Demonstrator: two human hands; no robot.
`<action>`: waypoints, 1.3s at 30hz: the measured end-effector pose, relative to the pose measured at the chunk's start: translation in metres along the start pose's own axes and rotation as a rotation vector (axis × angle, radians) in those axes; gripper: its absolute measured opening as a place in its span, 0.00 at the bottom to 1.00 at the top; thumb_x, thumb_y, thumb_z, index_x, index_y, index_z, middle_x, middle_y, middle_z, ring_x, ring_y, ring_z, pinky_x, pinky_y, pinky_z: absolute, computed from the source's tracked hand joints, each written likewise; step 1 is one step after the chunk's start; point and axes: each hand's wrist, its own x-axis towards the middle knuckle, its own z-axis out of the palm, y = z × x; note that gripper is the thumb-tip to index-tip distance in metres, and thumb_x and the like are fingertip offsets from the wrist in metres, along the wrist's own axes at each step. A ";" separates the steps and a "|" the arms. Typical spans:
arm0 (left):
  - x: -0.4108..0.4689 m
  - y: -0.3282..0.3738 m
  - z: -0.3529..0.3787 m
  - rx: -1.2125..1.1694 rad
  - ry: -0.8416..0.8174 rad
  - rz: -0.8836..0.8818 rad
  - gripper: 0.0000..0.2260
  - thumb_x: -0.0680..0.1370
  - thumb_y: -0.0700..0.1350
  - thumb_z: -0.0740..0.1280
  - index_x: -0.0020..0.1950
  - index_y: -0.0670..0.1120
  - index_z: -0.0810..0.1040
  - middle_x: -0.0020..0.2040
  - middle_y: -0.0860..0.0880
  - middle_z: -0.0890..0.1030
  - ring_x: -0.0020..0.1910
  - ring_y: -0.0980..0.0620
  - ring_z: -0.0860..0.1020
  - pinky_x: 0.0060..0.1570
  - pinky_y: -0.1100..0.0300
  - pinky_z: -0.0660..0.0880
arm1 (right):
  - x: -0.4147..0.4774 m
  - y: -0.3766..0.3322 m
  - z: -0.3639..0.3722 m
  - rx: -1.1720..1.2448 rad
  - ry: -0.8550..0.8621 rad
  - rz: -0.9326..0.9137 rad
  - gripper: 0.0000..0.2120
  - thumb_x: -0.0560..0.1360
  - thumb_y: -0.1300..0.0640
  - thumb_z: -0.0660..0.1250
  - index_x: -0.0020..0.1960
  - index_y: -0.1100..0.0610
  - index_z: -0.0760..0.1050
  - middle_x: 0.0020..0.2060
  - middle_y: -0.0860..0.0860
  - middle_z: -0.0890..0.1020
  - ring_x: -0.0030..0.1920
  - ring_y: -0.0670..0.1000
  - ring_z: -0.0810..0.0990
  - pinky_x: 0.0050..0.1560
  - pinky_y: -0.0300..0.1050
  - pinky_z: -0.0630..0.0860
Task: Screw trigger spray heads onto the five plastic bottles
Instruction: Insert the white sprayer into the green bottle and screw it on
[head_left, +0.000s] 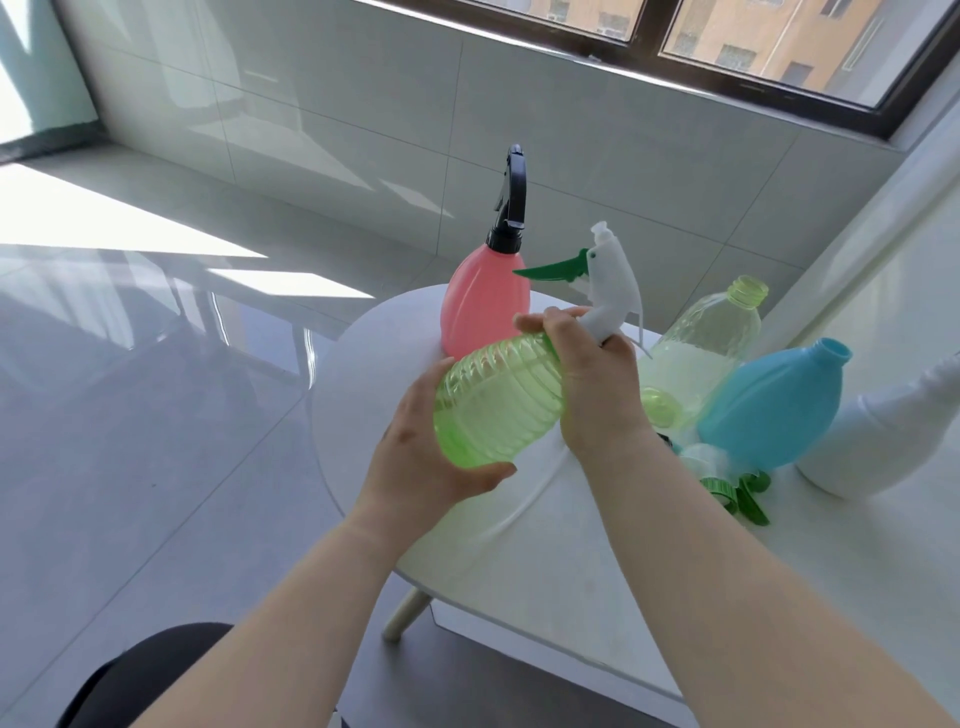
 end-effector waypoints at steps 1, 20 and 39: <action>0.000 0.000 0.002 0.012 0.023 0.019 0.42 0.57 0.45 0.78 0.66 0.51 0.61 0.56 0.59 0.67 0.52 0.62 0.65 0.46 0.74 0.59 | 0.001 0.000 0.002 0.001 0.041 0.005 0.08 0.70 0.60 0.62 0.33 0.54 0.72 0.24 0.40 0.81 0.38 0.39 0.77 0.46 0.37 0.72; 0.008 -0.013 -0.001 0.315 -0.189 0.035 0.33 0.71 0.60 0.63 0.72 0.51 0.53 0.75 0.50 0.54 0.73 0.52 0.51 0.68 0.61 0.43 | 0.032 -0.036 -0.036 -0.281 -0.068 -0.109 0.03 0.72 0.60 0.64 0.40 0.55 0.70 0.55 0.68 0.76 0.40 0.47 0.71 0.34 0.27 0.68; 0.014 -0.019 0.010 0.702 -0.348 0.018 0.24 0.77 0.56 0.53 0.71 0.53 0.55 0.76 0.51 0.51 0.74 0.52 0.46 0.70 0.55 0.39 | 0.104 0.004 -0.018 -0.439 0.056 -0.100 0.08 0.73 0.57 0.62 0.47 0.57 0.63 0.35 0.44 0.66 0.35 0.41 0.66 0.35 0.33 0.63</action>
